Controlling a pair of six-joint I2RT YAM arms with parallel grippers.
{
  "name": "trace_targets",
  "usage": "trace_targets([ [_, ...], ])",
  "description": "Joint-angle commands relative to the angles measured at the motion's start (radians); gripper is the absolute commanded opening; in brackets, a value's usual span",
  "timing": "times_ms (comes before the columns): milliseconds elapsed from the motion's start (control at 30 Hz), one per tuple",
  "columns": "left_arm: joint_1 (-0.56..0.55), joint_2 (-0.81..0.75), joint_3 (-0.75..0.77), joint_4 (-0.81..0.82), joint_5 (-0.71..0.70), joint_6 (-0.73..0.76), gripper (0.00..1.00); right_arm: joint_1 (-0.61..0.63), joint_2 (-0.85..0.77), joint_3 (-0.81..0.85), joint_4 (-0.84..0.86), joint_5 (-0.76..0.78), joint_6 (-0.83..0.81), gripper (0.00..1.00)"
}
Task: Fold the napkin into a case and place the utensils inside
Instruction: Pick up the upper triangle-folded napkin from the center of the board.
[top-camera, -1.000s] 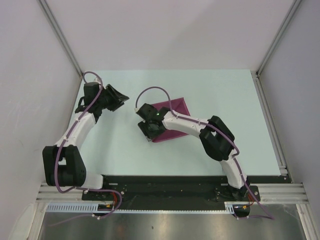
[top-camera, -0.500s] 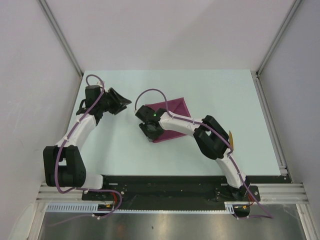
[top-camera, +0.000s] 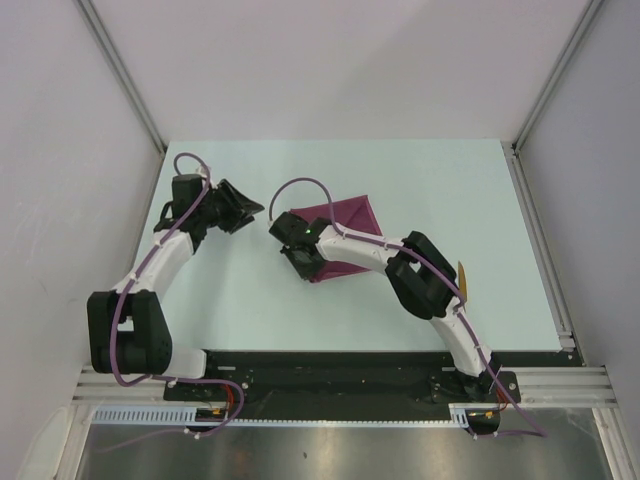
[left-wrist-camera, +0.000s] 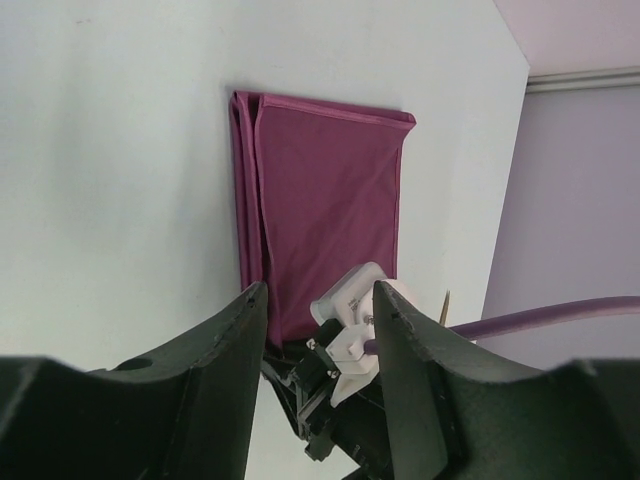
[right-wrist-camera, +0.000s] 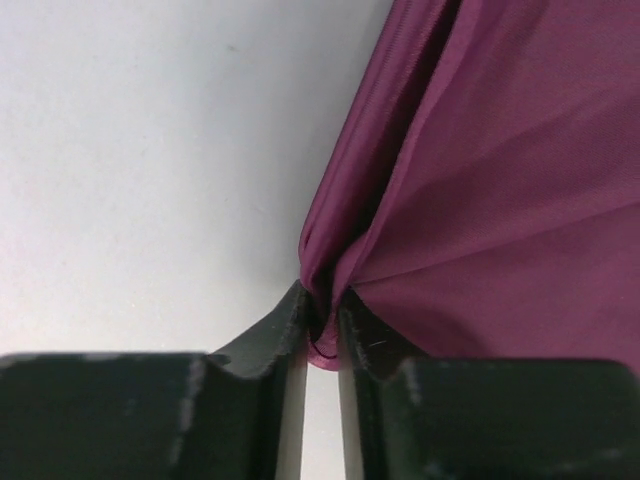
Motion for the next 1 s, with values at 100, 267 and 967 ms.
trace_targets([
  [100, 0.003, -0.019, -0.049, 0.079, 0.031, -0.021, 0.60, -0.007, 0.022, -0.018, 0.024, 0.001, -0.016, 0.00],
  [267, 0.003, 0.105, -0.037, 0.131, 0.094, -0.064, 0.72, -0.045, -0.080, -0.050, 0.113, -0.120, -0.014, 0.00],
  [967, -0.113, 0.584, 0.258, 0.224, 0.077, -0.161, 0.74, -0.206, -0.207, -0.115, 0.194, -0.456, -0.002, 0.00],
])
